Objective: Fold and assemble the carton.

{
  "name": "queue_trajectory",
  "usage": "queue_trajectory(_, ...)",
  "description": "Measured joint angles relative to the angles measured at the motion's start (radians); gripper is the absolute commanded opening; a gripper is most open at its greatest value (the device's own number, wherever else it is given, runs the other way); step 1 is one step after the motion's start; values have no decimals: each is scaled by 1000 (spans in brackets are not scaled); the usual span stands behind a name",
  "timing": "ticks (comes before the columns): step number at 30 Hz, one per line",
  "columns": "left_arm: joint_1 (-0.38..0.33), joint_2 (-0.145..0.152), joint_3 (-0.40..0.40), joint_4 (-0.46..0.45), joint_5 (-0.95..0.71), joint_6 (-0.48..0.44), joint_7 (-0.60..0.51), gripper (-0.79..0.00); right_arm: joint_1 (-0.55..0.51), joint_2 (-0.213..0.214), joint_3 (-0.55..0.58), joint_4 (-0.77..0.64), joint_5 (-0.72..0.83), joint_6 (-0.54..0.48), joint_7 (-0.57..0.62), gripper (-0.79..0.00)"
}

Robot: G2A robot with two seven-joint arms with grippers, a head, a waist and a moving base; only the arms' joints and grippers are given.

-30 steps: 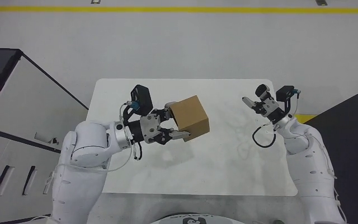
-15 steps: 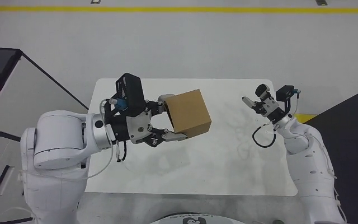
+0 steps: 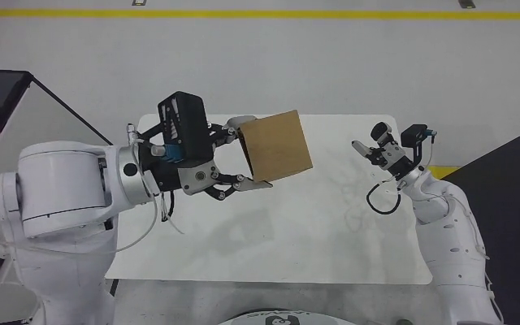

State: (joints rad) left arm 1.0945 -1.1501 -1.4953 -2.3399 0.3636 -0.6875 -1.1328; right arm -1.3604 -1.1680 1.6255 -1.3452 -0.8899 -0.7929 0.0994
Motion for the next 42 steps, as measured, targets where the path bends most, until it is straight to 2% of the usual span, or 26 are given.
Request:
queue_trajectory(4, -102, 29, 34, 20, -41, 7, -6, -785, 0, 0, 0, 0, 0, 0, 0, 0)
queue_trajectory(7, -141, 48, 51, 11, -85, 14, -14, -785, 0, 0, 0, 0, 0, 0, 0, 0)
queue_trajectory(34, -142, 52, 54, 3, -81, 8, -4, -785, 0, 0, 0, 0, 0, 0, 0, 0)
queue_trajectory(42, -258, 90, 125, 71, -171, -99, 99, -785, 0, 0, 0, 0, 0, 0, 0, 0)
